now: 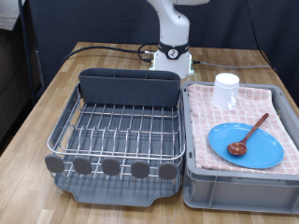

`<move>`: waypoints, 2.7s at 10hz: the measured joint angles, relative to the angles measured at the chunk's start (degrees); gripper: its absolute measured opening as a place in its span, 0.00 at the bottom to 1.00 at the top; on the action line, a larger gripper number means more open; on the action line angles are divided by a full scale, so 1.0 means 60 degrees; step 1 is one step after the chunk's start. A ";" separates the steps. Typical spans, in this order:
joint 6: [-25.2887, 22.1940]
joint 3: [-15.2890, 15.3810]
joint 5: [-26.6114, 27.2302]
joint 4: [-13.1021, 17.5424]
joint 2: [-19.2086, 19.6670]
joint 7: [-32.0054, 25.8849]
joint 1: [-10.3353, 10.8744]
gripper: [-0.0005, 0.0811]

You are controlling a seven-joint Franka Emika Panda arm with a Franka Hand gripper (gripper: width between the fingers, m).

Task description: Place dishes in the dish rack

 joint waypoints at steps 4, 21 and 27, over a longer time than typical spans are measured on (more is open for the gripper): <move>0.0660 0.0607 0.0468 -0.0032 0.0701 0.1867 -0.0008 0.99; 0.4776 0.3195 0.0608 0.1042 0.4490 0.6252 0.0043 0.99; 0.6875 0.3351 -0.0427 0.0375 0.5456 0.6473 0.0006 0.99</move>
